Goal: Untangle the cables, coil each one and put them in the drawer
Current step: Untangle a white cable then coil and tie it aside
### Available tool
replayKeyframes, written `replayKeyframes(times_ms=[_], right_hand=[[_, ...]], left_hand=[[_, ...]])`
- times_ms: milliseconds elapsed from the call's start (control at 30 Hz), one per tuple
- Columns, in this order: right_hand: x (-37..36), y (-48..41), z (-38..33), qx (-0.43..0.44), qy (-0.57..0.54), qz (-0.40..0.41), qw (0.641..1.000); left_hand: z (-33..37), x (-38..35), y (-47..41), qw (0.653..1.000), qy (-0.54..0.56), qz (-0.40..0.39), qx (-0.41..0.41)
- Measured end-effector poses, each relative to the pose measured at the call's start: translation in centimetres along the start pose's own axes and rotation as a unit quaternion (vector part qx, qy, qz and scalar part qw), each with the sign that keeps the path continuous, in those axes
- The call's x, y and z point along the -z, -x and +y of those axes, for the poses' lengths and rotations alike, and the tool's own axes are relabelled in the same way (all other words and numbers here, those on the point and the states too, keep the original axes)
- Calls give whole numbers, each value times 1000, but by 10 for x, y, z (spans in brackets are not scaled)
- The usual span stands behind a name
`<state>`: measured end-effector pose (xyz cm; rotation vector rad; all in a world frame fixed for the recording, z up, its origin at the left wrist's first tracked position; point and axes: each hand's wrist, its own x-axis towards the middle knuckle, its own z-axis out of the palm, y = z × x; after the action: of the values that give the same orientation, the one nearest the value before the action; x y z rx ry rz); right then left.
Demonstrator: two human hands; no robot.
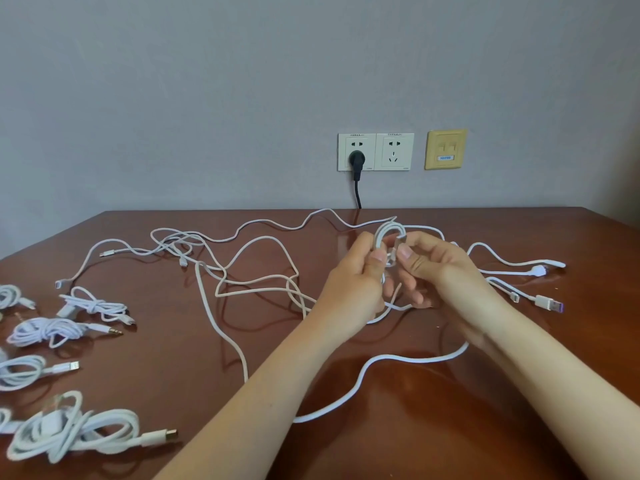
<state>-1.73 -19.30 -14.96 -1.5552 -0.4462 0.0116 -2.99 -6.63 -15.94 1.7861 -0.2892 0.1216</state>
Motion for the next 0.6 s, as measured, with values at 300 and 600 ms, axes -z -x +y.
replayKeyframes(times_ms=[300, 600], right_hand=[[-6, 0, 2, -105, -25, 55, 993], [-5, 0, -5, -127, -80, 55, 987]], left_hand=[[3, 1, 10, 968, -219, 44, -117], [-4, 1, 5, 957, -217, 74, -178]])
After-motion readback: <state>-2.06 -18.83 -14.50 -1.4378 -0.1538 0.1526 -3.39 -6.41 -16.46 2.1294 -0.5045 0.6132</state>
